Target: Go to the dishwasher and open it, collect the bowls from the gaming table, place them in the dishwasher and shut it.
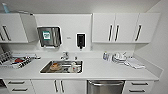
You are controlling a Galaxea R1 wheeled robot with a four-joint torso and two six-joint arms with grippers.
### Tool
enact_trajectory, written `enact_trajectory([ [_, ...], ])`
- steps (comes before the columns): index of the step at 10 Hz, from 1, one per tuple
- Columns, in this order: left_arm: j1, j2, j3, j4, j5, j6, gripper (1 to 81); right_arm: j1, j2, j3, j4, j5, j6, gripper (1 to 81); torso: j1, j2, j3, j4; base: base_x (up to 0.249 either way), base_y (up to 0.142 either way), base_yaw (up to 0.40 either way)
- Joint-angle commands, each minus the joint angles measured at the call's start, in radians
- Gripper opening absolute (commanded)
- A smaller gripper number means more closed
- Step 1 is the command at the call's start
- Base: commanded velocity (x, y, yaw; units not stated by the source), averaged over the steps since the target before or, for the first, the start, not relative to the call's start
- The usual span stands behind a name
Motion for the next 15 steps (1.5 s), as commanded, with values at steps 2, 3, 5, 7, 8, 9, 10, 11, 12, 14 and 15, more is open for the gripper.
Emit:
enact_trajectory([
  [2,-0.063,-0.014,0.012,0.008,0.049,0.008,81.1,0.053,-0.015,0.009,-0.003,-0.047,-0.004,81.1,0.0,0.0,0.0,0.0,0.137,0.0,0.0],
  [3,-0.063,-0.014,0.012,0.008,0.049,0.008,81.1,0.053,-0.015,0.009,-0.003,-0.047,-0.004,81.1,0.0,0.0,0.0,0.0,0.137,0.0,0.0],
  [5,-0.063,-0.015,0.012,0.008,0.049,0.008,81.1,0.05,-0.015,0.008,-0.003,-0.046,-0.004,81.1,0.0,0.0,0.0,0.0,0.137,0.0,0.0],
  [7,-0.063,-0.014,0.012,0.008,0.049,0.008,81.1,0.049,-0.015,0.009,-0.003,-0.046,-0.004,81.1,0.0,0.0,0.0,0.0,0.137,0.0,0.0],
  [8,-0.063,-0.014,0.01,0.008,0.049,0.008,81.1,0.05,-0.015,0.008,-0.003,-0.046,-0.004,81.1,0.0,0.0,0.0,0.0,0.137,0.0,0.0],
  [9,-0.063,-0.014,0.01,0.008,0.049,0.008,81.1,0.05,-0.015,0.008,-0.003,-0.046,-0.004,81.1,0.0,0.0,0.0,0.0,0.137,0.0,0.0],
  [10,-0.063,-0.014,0.01,0.008,0.049,0.008,81.1,0.052,-0.015,0.008,-0.003,-0.046,-0.004,81.1,0.0,0.0,0.0,0.0,0.136,0.0,0.0],
  [11,-0.063,-0.014,0.01,0.008,0.049,0.008,81.1,0.05,-0.013,0.008,-0.003,-0.046,-0.004,81.1,0.0,0.0,0.0,0.0,0.137,0.0,0.0],
  [12,-0.063,-0.012,0.01,0.008,0.049,0.008,81.1,0.047,-0.013,0.004,-0.003,-0.046,-0.004,81.1,0.0,0.0,0.0,0.0,0.135,0.0,0.0],
  [14,-0.063,-0.012,0.01,0.006,0.049,0.008,81.1,0.046,-0.013,0.0,-0.004,-0.046,-0.004,81.1,0.0,0.0,0.0,0.0,0.106,0.0,0.0],
  [15,-0.063,-0.012,0.012,0.006,0.049,0.008,81.1,0.046,-0.012,0.0,-0.003,-0.046,-0.004,81.1,0.001,0.0,0.0,0.0,0.0,0.0,0.0],
])
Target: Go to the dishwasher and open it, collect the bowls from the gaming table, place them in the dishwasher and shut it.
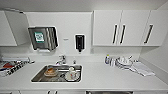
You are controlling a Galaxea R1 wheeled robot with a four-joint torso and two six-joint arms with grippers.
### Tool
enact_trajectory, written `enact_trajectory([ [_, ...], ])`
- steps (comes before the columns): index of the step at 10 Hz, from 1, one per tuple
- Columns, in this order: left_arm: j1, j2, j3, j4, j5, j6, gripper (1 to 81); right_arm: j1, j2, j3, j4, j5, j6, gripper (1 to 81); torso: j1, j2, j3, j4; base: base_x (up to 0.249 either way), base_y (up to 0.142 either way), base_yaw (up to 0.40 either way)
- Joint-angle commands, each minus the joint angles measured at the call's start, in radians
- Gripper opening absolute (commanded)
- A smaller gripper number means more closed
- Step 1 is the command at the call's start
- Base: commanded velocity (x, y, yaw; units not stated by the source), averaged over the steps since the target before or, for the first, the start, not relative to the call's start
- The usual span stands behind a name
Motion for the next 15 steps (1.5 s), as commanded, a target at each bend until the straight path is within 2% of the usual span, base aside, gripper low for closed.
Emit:
enact_trajectory([
  [1,-0.057,-0.013,0.012,0.006,0.051,0.008,81.1,0.042,-0.013,0.008,-0.003,-0.048,-0.004,81.1,0.0,0.0,0.0,0.0,0.0,0.0,0.0],
  [5,-0.055,-0.024,0.018,0.0,0.051,0.006,81.1,0.042,-0.011,0.012,0.016,-0.052,0.008,81.1,-0.001,0.0,0.0,0.0,0.0,0.0,0.0],
  [7,-0.054,-0.065,0.068,-0.001,0.053,0.008,81.1,0.041,-0.032,0.043,0.017,-0.058,0.011,81.1,-0.001,0.0,0.0,0.0,0.0,0.0,0.0],
  [11,-0.054,-0.174,0.242,0.008,0.04,0.008,81.1,0.052,-0.176,0.273,0.016,-0.054,0.011,81.1,-0.001,0.0,0.0,0.0,0.0,0.0,0.0],
  [13,-0.055,-0.268,0.343,0.008,-0.024,0.008,81.1,0.052,-0.253,0.373,0.017,-0.049,0.013,81.1,-0.001,0.0,0.0,0.0,0.0,0.0,0.0],
  [14,-0.06,-0.335,0.427,0.008,-0.059,0.006,81.1,0.059,-0.299,0.425,0.022,-0.049,0.015,81.1,0.063,-0.1,0.0,0.0,0.0,0.0,0.0],
  [15,-0.068,-0.4,0.507,0.008,-0.098,0.005,81.1,0.068,-0.339,0.466,0.04,-0.048,0.015,81.1,0.063,-0.101,0.0,0.0,0.0,0.0,0.0],
])
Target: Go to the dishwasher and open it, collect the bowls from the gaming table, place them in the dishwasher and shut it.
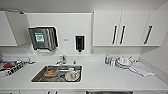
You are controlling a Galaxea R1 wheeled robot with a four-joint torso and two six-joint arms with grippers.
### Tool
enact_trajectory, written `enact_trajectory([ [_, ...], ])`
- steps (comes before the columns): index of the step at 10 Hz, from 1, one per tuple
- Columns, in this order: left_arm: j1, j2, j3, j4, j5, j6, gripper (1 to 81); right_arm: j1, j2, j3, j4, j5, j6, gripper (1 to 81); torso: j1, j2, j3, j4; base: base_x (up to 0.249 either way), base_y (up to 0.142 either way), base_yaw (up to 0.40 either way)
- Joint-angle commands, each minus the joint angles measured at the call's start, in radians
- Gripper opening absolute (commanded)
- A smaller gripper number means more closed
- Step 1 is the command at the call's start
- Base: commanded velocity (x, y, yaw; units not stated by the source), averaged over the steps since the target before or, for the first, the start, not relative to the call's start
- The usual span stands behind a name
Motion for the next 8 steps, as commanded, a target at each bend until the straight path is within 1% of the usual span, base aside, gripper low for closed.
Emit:
enact_trajectory([
  [1,-0.079,-0.247,0.291,0.01,-0.1,0.003,81.1,0.079,-0.189,0.198,0.049,-0.038,0.005,81.1,0.064,-0.1,0.0,0.0,0.0,0.0,0.0],
  [2,-0.09,-0.316,0.354,0.01,-0.121,0.003,81.1,0.088,-0.222,0.226,0.058,-0.038,0.005,81.1,0.075,-0.118,0.0,0.0,0.0,0.0,0.0],
  [3,-0.108,-0.378,0.412,0.008,-0.123,0.0,81.1,0.099,-0.251,0.252,0.07,-0.038,0.005,81.1,0.097,-0.153,0.0,0.0,0.0,0.0,0.0],
  [6,-0.188,-0.525,0.588,0.01,-0.117,-0.003,81.1,0.131,-0.309,0.305,0.097,-0.038,0.005,81.1,0.162,-0.257,0.0,0.0,0.0,0.0,0.0],
  [7,-0.212,-0.571,0.65,0.011,-0.112,-0.001,81.1,0.137,-0.323,0.312,0.107,-0.038,0.005,81.1,0.182,-0.289,0.0,0.0,0.0,0.0,0.0],
  [8,-0.229,-0.597,0.702,0.019,-0.109,0.006,81.1,0.143,-0.331,0.31,0.118,-0.038,0.003,81.1,0.206,-0.327,0.0,0.0,0.0,0.0,0.0],
])
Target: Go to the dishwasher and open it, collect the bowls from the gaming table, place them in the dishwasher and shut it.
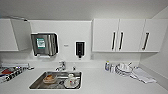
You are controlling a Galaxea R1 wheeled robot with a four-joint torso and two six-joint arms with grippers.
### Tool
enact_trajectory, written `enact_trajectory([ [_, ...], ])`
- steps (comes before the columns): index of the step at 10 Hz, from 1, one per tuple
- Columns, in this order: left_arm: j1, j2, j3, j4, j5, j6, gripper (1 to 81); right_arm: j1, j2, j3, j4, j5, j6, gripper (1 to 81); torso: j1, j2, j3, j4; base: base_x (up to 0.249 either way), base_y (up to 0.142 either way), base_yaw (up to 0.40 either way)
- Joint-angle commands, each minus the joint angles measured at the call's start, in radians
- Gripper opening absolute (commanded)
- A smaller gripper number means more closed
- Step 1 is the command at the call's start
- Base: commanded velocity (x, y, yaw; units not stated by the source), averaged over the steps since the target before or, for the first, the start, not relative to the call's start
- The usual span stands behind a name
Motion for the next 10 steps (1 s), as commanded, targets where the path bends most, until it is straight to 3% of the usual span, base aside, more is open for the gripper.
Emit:
enact_trajectory([
  [1,-0.161,-0.182,0.225,0.045,0.017,0.007,81.1,0.092,-0.069,0.033,0.04,-0.04,0.002,81.1,0.062,-0.095,0.0,0.0,0.0,0.0,0.0],
  [2,-0.179,-0.202,0.263,0.052,0.032,0.007,81.1,0.099,-0.076,0.034,0.043,-0.042,0.013,81.1,0.087,-0.135,0.0,0.0,0.0,0.0,0.0],
  [3,-0.21,-0.223,0.296,0.056,0.068,0.007,81.1,0.107,-0.086,0.037,0.043,-0.042,0.019,81.1,0.108,-0.168,-0.028,0.0,0.0,0.0,0.0],
  [4,-0.248,-0.241,0.319,0.054,0.108,0.007,81.1,0.113,-0.1,0.046,0.044,-0.042,0.019,81.1,0.127,-0.2,-0.094,0.0,0.0,0.0,0.0],
  [7,-0.363,-0.254,0.337,0.04,0.245,-0.002,81.1,0.139,-0.14,0.082,0.044,-0.042,0.037,81.1,0.18,-0.284,-0.15,0.0,0.0,0.0,0.0],
  [10,-0.423,-0.255,0.372,0.039,0.294,-0.003,81.1,0.164,-0.171,0.112,0.046,-0.043,0.053,81.1,0.245,-0.385,-0.245,0.0,0.0,0.0,0.0],
])
